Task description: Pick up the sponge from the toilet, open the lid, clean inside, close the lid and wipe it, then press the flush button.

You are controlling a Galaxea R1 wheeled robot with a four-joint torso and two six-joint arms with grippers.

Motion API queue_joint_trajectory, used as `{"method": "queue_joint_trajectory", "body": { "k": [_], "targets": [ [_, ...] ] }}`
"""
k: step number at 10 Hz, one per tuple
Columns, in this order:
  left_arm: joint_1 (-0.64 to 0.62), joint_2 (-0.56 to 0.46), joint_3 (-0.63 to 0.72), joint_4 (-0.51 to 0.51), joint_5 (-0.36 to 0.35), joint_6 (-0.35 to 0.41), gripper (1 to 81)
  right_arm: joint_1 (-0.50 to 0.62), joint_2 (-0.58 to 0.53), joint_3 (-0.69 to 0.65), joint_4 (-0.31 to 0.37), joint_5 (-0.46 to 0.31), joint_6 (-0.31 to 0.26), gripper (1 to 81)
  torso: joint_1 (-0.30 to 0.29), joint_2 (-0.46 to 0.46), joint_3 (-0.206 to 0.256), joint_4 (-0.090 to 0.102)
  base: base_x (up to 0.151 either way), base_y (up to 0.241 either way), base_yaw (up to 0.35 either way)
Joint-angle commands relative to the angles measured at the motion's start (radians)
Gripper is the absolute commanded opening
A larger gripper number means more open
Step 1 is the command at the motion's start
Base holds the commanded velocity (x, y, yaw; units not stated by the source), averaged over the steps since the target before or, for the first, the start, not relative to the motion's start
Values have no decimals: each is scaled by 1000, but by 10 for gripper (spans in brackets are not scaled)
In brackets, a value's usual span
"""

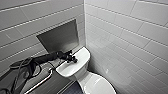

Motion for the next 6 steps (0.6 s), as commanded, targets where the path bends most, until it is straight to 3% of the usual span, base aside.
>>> {"method": "queue_joint_trajectory", "body": {
  "k": [1,6],
  "targets": [
    [-182,-29,-35,46,8,17,10,-8,-28,36,-10,-59,-1,10,0,0,0,0,0,0,0],
    [-214,-38,-69,48,6,20,10,-11,-31,42,-10,-59,-1,10,0,0,0,0,0,0,0]
  ]
}}
